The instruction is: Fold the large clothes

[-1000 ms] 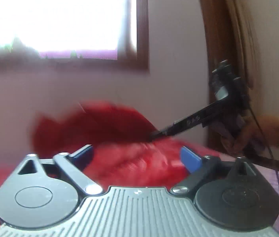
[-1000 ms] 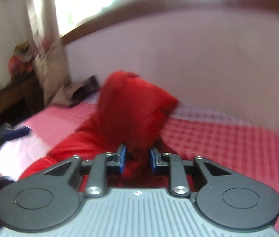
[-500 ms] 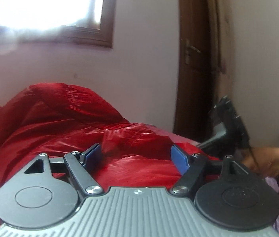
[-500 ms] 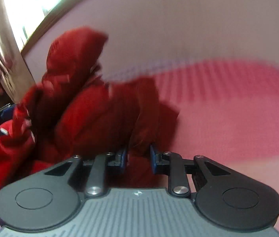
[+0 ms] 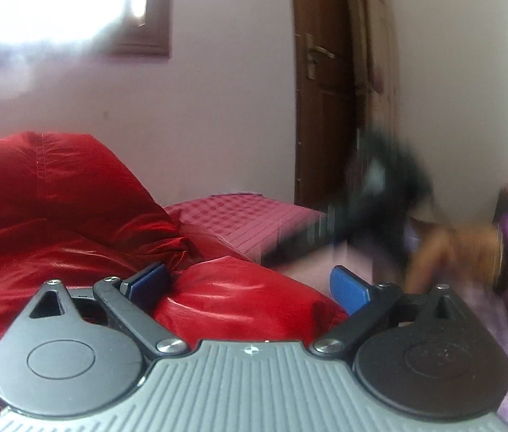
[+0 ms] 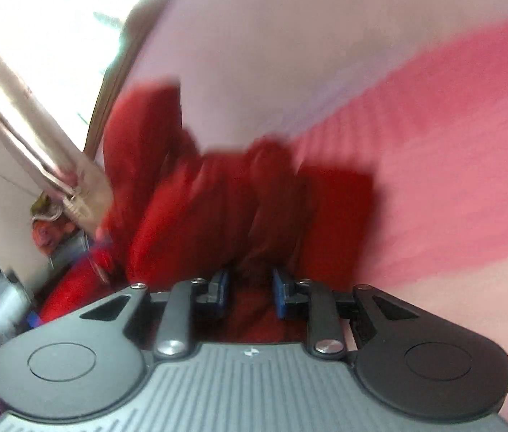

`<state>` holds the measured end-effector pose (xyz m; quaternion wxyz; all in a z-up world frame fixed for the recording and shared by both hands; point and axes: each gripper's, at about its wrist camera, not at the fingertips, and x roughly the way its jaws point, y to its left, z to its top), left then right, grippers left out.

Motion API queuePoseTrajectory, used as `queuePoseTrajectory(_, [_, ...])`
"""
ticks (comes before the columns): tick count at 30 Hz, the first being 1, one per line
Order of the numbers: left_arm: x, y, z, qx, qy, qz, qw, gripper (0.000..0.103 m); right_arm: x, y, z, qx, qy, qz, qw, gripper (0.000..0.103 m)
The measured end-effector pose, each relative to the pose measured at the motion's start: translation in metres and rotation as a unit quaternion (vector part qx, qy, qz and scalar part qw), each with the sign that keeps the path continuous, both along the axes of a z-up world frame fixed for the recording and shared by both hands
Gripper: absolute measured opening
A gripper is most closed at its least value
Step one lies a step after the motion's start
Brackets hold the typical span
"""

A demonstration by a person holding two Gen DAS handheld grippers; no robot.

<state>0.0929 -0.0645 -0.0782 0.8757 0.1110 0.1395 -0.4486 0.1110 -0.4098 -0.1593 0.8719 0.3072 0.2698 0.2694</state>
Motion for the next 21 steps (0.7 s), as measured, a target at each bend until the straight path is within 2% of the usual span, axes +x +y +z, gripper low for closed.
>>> queuePoseTrajectory(2, [0.001,-0.007,-0.007,-0.004,-0.001,-0.006,1.0000,0.097,-0.005,-0.018,0.041,-0.028,-0.050,-0.017,0.998,0.036])
queuePoseTrajectory(3, [0.002,-0.010,-0.008,-0.004,0.000,-0.003,1.0000,0.097,-0.001,-0.019,0.062,-0.039,-0.068,-0.015,0.997,0.057])
queuePoseTrajectory(4, [0.003,-0.014,-0.009,-0.004,0.003,0.001,1.0000,0.097,0.002,-0.012,0.083,-0.059,-0.085,-0.008,0.995,0.084])
queuePoseTrajectory(5, [0.004,-0.018,-0.011,-0.005,0.006,0.001,1.0000,0.097,0.009,0.002,0.107,-0.094,-0.107,0.000,0.990,0.096])
queuePoseTrajectory(6, [0.006,-0.023,-0.012,-0.004,0.006,0.001,1.0000,0.097,0.014,0.019,0.127,-0.132,-0.130,0.006,0.983,0.100])
queuePoseTrajectory(9, [0.004,-0.030,-0.019,0.002,0.005,0.005,1.0000,0.100,0.022,0.076,0.171,-0.215,-0.210,0.069,0.951,0.097])
queuePoseTrajectory(11, [0.001,-0.035,-0.024,0.010,-0.008,0.003,0.9999,0.100,0.025,0.117,0.179,-0.272,-0.238,0.116,0.925,0.093])
queuePoseTrajectory(12, [-0.001,-0.036,-0.026,0.014,-0.015,0.004,0.9998,0.100,0.032,0.133,0.174,-0.306,-0.240,0.137,0.911,0.076])
queuePoseTrajectory(13, [-0.004,-0.035,-0.029,0.012,-0.018,0.004,0.9998,0.100,0.046,0.144,0.162,-0.336,-0.217,0.154,0.904,0.055])
queuePoseTrajectory(15, [-0.007,-0.037,-0.028,0.017,-0.027,-0.009,0.9995,0.100,0.072,0.149,0.128,-0.394,-0.167,0.157,0.890,0.052])
queuePoseTrajectory(16, [-0.014,-0.037,-0.029,0.022,-0.035,-0.014,0.9991,0.100,0.078,0.140,0.116,-0.381,-0.149,0.162,0.898,0.052])
queuePoseTrajectory(17, [-0.021,-0.035,-0.028,0.023,-0.042,-0.015,0.9987,0.098,0.083,0.126,0.107,-0.347,-0.126,0.161,0.915,0.051])
queuePoseTrajectory(19, [-0.038,-0.024,-0.025,0.010,-0.049,-0.022,0.9985,0.096,0.082,0.116,0.095,-0.333,-0.117,0.158,0.922,0.051])
queuePoseTrajectory(21, [-0.056,-0.002,-0.015,-0.039,-0.037,-0.016,0.9984,0.090,0.081,0.110,0.088,-0.314,-0.111,0.153,0.931,0.051])
